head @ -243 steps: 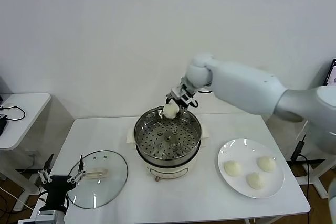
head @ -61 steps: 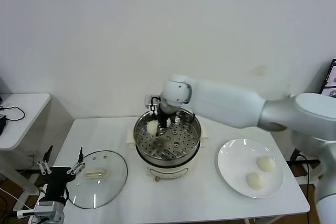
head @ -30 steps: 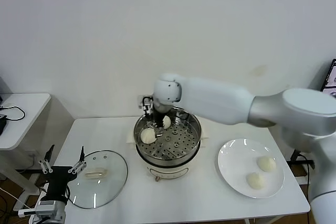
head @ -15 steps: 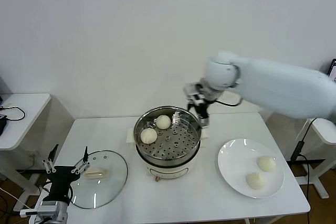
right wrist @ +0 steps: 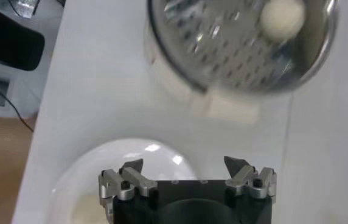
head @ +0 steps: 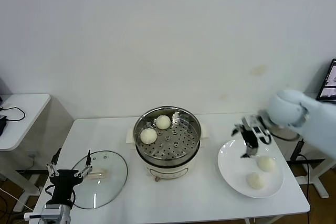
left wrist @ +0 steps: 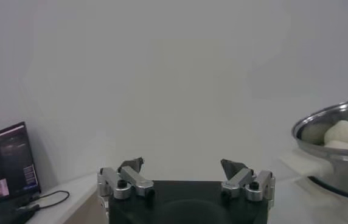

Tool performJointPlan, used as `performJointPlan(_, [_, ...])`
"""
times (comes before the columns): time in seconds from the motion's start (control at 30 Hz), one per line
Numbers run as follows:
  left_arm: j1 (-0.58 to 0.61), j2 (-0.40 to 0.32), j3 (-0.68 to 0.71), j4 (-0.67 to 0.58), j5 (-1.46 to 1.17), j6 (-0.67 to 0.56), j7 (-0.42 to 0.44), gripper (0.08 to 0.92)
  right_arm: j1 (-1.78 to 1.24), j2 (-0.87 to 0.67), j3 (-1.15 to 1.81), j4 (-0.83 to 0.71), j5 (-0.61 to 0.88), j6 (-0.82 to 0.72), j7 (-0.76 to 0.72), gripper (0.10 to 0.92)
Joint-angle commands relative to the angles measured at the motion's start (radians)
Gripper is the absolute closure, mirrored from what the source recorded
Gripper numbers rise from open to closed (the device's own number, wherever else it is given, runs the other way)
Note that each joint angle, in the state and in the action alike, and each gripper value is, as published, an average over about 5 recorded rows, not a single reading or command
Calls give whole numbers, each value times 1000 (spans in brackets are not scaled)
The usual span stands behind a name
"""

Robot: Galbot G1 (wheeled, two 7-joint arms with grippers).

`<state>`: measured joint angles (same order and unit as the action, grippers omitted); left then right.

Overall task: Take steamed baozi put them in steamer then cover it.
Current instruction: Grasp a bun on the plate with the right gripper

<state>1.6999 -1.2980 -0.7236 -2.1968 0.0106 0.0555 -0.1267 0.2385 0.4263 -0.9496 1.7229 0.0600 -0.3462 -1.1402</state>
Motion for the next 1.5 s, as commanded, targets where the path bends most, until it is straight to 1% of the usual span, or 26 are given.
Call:
performJointPlan(0.03, [12, -5, 1, -2, 14, 1, -2, 177, -586, -186, 434, 25, -214, 83, -10, 202])
performJointPlan(0.4, [25, -19, -1, 2, 27, -1, -2, 177, -716, -104, 504, -37, -300, 94, 17, 203])
performJointPlan(1.23, [18, -15, 4, 14, 34, 1, -2, 177, -734, 16, 510, -167, -339, 80, 70, 203])
performJointPlan(1.4, [17, -17, 4, 14, 35, 1, -2, 177, -734, 20, 509, -171, -337, 76, 70, 230])
performJointPlan(1.5, [18, -19, 5, 12, 35, 1, -3, 177, -734, 22, 510, -171, -335, 74, 68, 282])
